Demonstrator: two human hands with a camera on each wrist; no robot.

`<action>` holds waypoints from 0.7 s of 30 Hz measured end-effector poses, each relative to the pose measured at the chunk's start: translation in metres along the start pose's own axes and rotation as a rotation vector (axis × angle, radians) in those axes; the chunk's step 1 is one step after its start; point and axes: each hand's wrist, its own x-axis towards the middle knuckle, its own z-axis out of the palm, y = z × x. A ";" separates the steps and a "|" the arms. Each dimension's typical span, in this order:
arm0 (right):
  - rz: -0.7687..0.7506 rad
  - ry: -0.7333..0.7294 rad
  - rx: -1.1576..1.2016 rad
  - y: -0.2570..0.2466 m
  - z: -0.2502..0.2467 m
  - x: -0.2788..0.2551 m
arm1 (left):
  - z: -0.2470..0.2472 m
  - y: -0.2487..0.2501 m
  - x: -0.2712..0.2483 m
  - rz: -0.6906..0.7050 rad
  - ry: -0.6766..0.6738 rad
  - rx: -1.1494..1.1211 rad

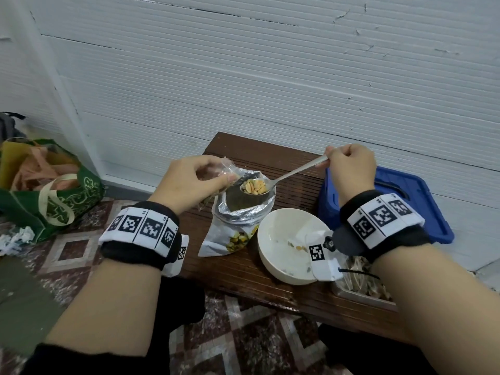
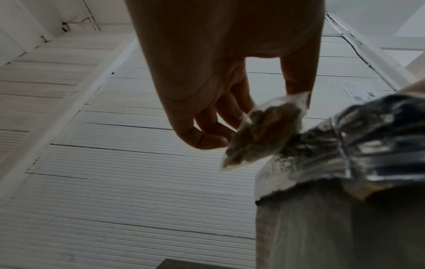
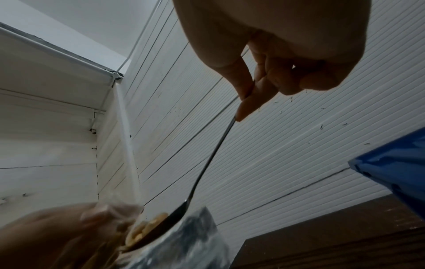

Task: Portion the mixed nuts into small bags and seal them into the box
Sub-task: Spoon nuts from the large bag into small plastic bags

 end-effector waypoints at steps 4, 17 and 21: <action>-0.020 0.033 0.038 -0.012 -0.009 0.009 | 0.002 -0.002 0.001 0.016 -0.008 0.023; -0.271 -0.078 0.099 -0.048 0.015 -0.017 | 0.019 0.009 -0.002 0.076 0.013 -0.047; -0.468 -0.162 0.202 -0.054 0.016 -0.029 | 0.022 0.011 -0.002 0.063 0.049 -0.084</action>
